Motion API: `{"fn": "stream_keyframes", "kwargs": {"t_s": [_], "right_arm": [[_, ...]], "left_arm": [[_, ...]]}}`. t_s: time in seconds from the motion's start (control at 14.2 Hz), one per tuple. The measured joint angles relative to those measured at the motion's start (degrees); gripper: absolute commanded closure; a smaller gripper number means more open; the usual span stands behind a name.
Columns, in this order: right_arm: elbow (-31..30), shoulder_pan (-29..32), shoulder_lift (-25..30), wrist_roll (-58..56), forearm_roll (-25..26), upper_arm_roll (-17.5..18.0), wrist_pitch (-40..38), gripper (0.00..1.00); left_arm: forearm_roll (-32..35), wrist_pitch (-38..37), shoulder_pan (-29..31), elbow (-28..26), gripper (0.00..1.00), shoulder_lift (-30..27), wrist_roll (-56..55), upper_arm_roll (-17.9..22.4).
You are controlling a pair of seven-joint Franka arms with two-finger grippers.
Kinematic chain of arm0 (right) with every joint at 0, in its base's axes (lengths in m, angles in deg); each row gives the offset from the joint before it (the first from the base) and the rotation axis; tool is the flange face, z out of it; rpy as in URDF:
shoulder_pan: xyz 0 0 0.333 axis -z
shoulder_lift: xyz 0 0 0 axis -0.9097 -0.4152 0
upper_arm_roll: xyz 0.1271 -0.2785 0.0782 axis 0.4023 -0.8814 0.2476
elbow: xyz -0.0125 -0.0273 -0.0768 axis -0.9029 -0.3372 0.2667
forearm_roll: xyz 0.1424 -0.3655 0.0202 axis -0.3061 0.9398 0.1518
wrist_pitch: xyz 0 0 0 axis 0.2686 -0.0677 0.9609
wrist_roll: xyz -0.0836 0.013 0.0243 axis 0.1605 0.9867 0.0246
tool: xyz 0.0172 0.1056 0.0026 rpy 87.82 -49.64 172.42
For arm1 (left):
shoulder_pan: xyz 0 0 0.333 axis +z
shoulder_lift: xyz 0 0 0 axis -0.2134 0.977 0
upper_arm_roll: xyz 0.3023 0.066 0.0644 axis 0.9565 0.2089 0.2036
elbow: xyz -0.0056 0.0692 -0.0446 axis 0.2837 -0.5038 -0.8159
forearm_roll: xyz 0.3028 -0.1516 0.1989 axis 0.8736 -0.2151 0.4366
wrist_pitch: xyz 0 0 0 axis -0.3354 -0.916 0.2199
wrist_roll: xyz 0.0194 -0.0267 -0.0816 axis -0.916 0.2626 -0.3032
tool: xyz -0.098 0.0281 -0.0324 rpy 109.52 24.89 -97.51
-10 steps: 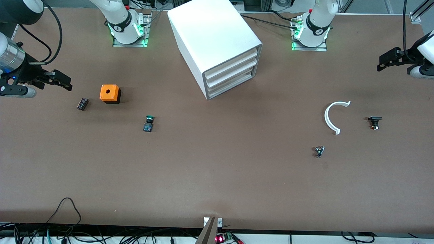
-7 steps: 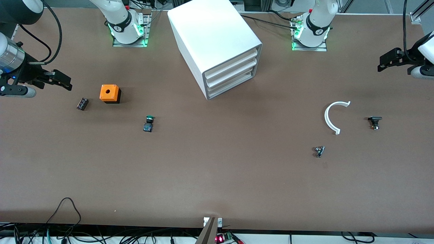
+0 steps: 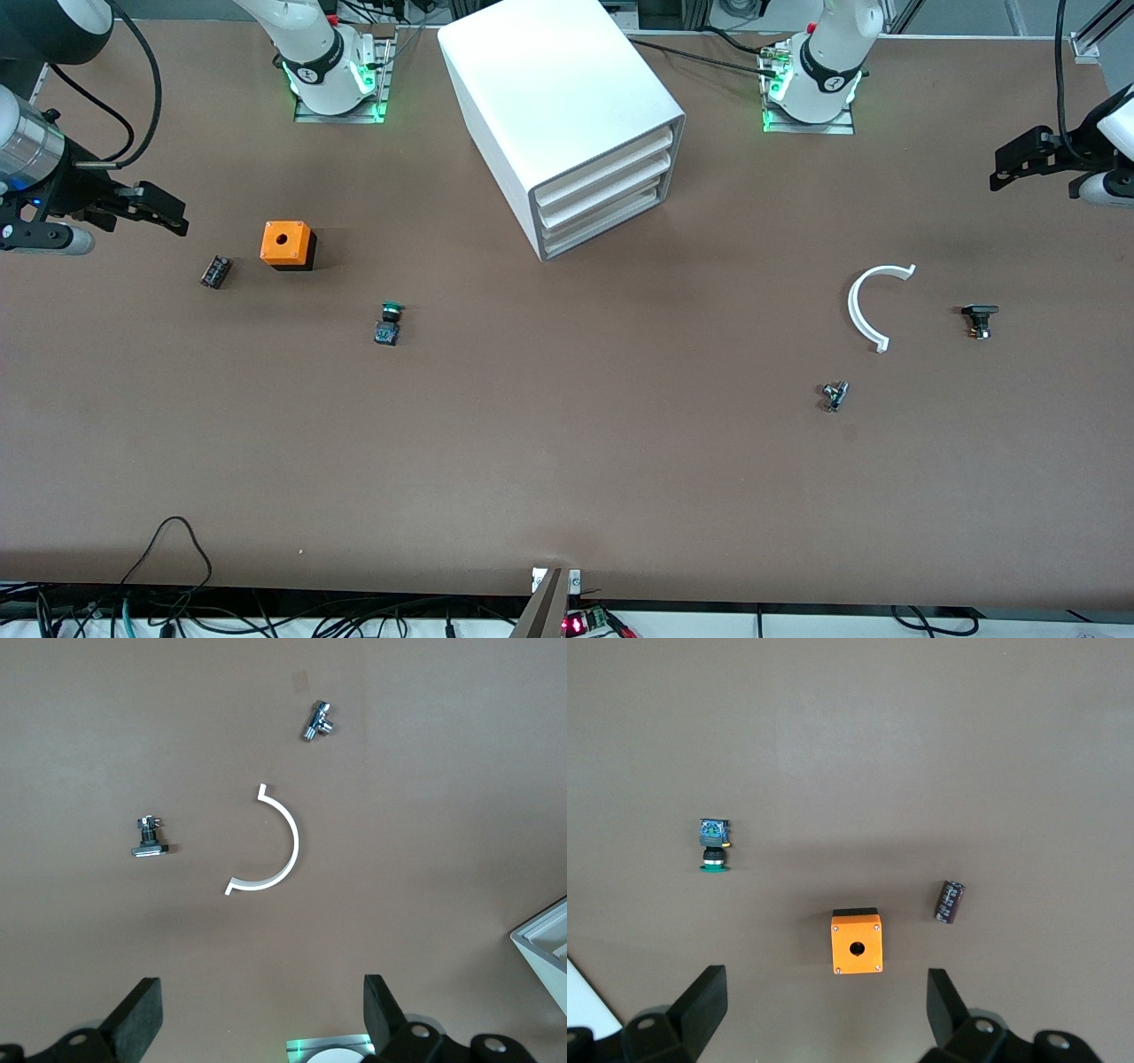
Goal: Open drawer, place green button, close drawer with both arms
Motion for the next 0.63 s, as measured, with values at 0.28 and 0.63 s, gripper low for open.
{"fn": "stream_keyframes", "kwargs": {"t_s": [0.28, 0.63], "right_arm": [[0.00, 0.00, 0.00, 0.01, 0.00, 0.02, -0.44, 0.00], [-0.18, -0.86, -1.71, 0.01, -0.26, 1.52, -0.28, 0.00]], "left_arm": [[0.00, 0.01, -0.08, 0.77, 0.00, 0.29, 0.00, -0.28], [0.00, 0.01, -0.30, 1.35, 0.00, 1.10, 0.09, -0.89]]}}
